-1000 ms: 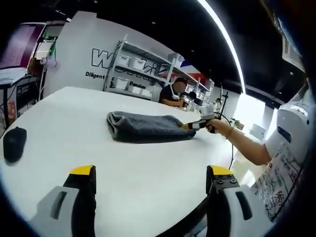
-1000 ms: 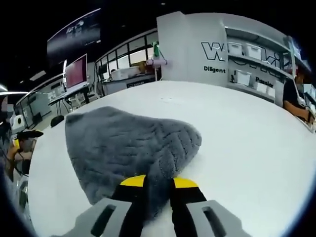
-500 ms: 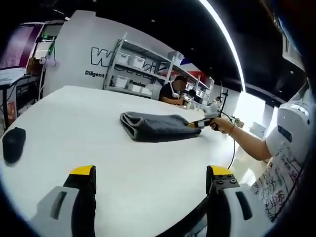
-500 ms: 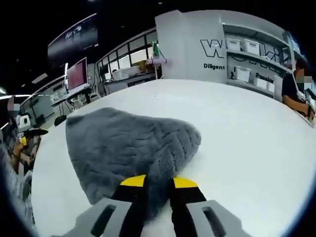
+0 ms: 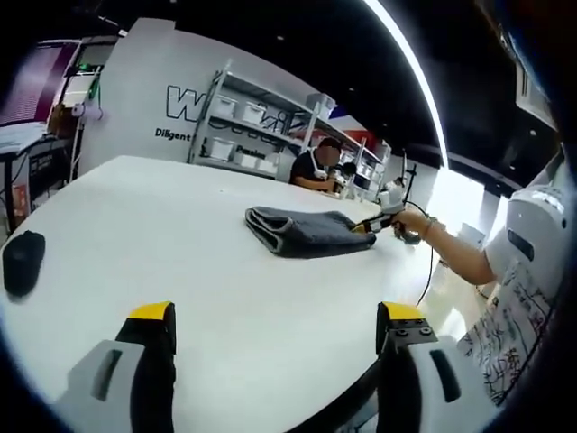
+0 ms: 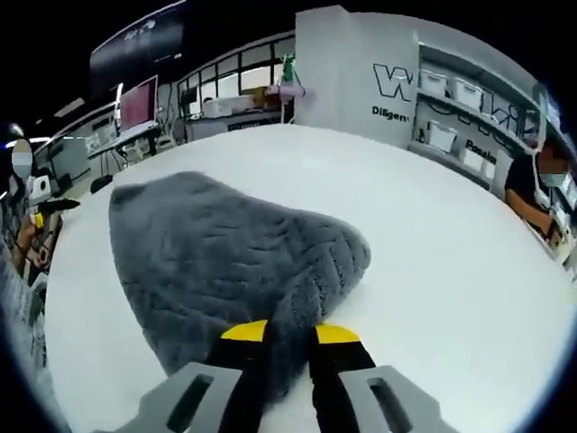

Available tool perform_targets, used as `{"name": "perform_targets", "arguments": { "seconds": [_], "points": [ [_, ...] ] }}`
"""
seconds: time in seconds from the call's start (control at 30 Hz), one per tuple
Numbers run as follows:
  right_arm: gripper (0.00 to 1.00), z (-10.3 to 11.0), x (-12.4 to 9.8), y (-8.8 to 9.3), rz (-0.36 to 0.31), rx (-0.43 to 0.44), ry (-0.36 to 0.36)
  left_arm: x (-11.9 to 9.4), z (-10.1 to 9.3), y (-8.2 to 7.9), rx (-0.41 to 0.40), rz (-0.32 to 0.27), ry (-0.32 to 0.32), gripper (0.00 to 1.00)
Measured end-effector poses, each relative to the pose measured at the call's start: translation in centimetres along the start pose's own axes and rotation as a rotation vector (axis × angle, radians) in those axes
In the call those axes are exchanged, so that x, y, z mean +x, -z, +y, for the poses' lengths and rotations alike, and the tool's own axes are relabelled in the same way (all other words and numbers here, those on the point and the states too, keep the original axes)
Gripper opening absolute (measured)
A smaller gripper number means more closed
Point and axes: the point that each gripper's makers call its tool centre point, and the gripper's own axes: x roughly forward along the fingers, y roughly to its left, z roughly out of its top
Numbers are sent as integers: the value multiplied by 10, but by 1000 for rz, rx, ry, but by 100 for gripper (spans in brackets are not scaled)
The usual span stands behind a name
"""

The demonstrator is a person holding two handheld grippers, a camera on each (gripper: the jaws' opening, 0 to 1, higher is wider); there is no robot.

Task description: Fold the towel on the table until its edges align and the towel forms a compact rectangular stack.

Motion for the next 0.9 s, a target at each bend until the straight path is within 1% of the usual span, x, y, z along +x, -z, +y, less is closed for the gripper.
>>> {"name": "perform_targets", "arguments": {
  "seconds": [0.03,0.1,0.2,0.27,0.4,0.5,0.53,0.6,0.77,0.8,0.9],
  "points": [
    [17,-2,-1,1,7,-4,5,0,-1,0,1,-1,2,97],
    [16,-10,-7,5,53,-27,41,0,-1,-1,2,-1,4,97],
    [15,-13,-13,8,103,-60,93,-1,1,-1,3,-2,-2,97],
    [14,-9,-13,6,110,-74,102,-1,2,-1,-2,-2,-5,97],
    [14,-8,-16,4,136,-111,129,-1,2,-1,-1,0,-4,97],
    [13,-6,-21,-2,150,-138,160,0,1,-2,4,1,2,97],
    [13,-4,-24,-6,153,-156,169,0,1,-2,5,0,3,96],
    [12,-2,-30,-15,150,-163,185,-1,1,-2,4,-1,2,96],
    [11,9,-45,-45,135,-205,213,0,1,-2,-5,-8,8,96],
    [11,12,-49,-56,116,-224,225,0,1,-2,-5,-8,7,96],
    [10,23,-57,-79,68,-254,236,0,2,0,-3,-2,6,96]
  ]
}}
